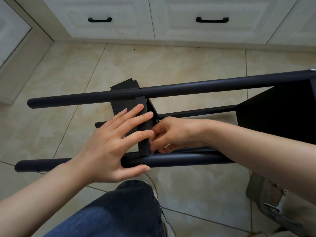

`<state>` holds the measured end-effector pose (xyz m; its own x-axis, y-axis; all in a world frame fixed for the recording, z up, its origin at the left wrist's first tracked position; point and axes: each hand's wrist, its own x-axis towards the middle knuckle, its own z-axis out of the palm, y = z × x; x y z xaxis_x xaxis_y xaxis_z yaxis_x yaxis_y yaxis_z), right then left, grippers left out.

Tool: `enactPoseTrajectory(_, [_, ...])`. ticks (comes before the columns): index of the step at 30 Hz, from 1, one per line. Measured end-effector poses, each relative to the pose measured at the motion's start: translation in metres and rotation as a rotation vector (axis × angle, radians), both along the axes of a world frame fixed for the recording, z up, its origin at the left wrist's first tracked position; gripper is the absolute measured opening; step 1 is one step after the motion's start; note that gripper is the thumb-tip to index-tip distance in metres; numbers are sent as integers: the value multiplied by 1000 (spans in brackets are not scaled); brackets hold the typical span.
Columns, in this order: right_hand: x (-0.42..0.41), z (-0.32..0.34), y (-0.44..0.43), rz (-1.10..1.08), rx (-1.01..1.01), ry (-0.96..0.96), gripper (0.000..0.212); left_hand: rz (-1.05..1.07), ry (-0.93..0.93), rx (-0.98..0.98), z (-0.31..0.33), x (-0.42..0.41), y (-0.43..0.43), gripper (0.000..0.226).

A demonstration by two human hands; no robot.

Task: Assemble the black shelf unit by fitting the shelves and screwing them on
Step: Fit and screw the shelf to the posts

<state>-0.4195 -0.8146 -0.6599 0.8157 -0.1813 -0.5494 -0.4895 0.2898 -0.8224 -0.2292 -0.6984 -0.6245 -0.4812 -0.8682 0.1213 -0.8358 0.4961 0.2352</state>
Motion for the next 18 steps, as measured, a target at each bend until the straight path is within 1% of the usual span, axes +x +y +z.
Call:
enactPoseTrajectory(4, [1,-1,-1,10,58,28,10,1,-6,-2,0,0,0,66])
enactPoseTrajectory(9, [2,0,2,-17,185,46,13,0,-4,0,0,0,1,66])
enactPoseTrajectory(12, [5,-1,5,-18,169,86,19,1,-8,-2,1,0,1,66])
enactPoseTrajectory(18, [8,0,5,15,139,141,19,6,-4,1,0,0,0,66])
